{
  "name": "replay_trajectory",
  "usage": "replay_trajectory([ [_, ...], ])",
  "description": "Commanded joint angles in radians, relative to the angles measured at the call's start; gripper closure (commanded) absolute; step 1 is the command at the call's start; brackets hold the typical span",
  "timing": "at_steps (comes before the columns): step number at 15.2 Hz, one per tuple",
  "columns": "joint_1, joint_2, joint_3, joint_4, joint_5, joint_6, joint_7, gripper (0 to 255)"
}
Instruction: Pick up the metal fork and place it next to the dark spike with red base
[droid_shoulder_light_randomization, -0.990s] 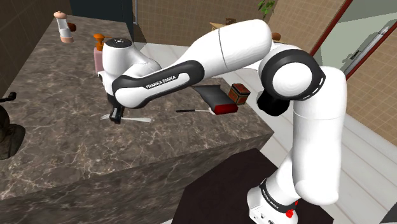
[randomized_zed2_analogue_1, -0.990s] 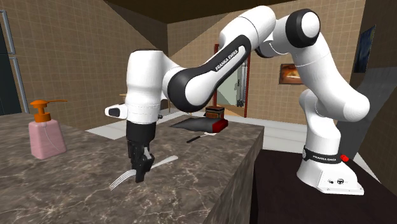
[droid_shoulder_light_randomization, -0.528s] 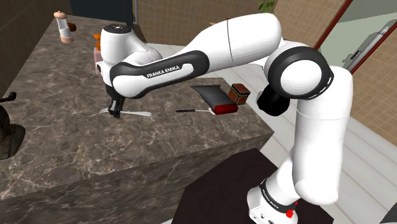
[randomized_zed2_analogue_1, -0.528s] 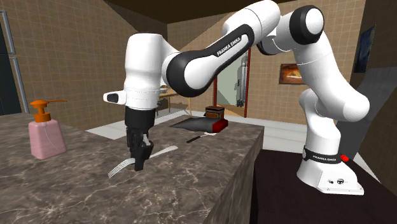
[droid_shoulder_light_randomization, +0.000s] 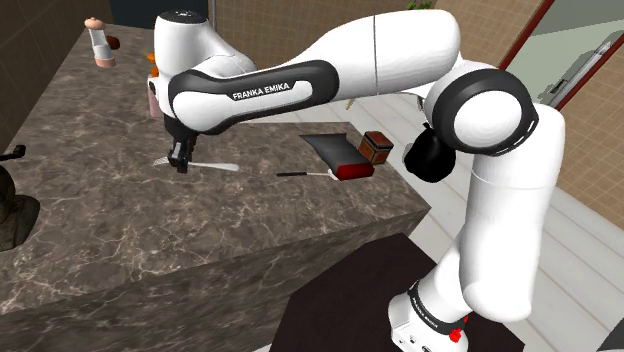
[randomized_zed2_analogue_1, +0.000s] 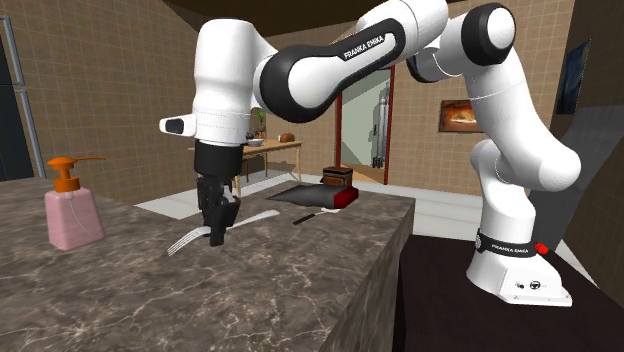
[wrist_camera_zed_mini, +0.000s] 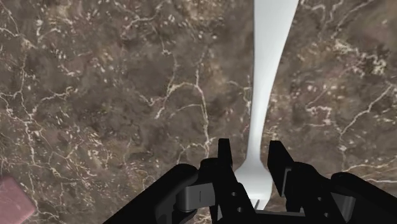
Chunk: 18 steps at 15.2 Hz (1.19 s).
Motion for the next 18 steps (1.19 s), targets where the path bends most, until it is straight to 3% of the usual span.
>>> replay_trajectory([
  [1, 0.0, -0.009, 0.002, 0.016, 0.004, -0.025, -0.003, 255],
  [5, 0.0, -0.021, 0.005, 0.044, 0.01, -0.063, -0.008, 255],
  [18, -0.221, -0.123, -0.05, -0.103, 0.1, 0.001, -0.302, 255],
])
